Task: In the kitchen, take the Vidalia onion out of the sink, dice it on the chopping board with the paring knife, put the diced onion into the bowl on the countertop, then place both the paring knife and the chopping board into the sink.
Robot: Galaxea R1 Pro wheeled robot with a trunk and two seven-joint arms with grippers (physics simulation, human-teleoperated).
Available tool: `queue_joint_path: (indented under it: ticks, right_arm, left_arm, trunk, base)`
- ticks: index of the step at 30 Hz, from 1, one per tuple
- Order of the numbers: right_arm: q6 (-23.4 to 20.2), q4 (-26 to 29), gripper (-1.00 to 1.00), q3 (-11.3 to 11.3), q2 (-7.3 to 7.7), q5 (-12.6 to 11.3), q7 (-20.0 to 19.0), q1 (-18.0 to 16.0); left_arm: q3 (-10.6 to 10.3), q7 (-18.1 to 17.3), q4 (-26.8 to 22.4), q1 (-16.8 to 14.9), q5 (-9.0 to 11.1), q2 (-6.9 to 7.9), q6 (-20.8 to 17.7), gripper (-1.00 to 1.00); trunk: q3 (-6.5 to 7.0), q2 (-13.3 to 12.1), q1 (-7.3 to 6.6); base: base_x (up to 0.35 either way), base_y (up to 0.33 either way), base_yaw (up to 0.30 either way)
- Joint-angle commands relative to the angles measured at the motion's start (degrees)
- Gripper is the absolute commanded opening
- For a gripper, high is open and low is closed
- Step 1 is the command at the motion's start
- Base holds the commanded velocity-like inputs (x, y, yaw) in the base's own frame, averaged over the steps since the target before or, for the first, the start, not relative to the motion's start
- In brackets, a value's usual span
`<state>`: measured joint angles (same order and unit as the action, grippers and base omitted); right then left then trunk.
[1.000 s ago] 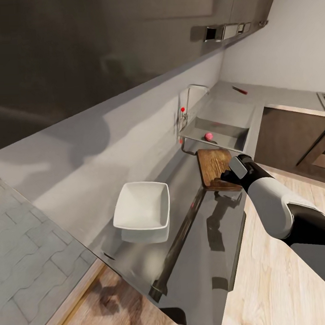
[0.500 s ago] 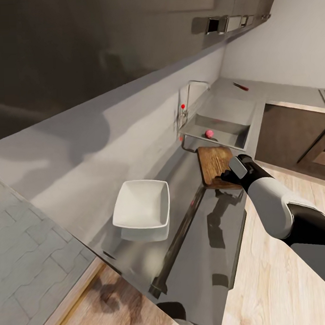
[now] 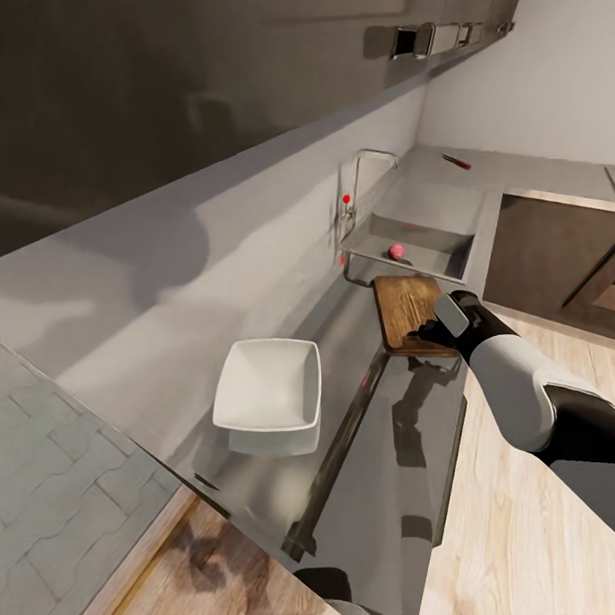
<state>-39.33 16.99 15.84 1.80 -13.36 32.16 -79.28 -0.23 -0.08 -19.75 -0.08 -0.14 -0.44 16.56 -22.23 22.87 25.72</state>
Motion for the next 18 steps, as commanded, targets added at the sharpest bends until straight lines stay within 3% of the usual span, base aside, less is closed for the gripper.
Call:
queue_joint_path:
  ticks: [1, 18]
  right_arm:
    - [-0.11, -2.44, 1.00, -0.11, 0.03, 0.00, 0.53, 0.01]
    - [-0.12, -2.49, 1.00, -0.10, 0.04, 0.00, 0.53, 0.01]
  left_arm:
    - [-0.03, -0.01, -0.03, -0.01, -0.02, 0.00, 0.14, 1.00]
    - [-0.03, -0.01, -0.03, -0.01, 0.01, 0.00, 0.14, 1.00]
  trunk:
    - [-0.10, 0.05, 0.06]
    - [-0.10, 0.05, 0.06]
  base:
    - [0.000, 0.000, 0.000]
    - [0.000, 0.000, 0.000]
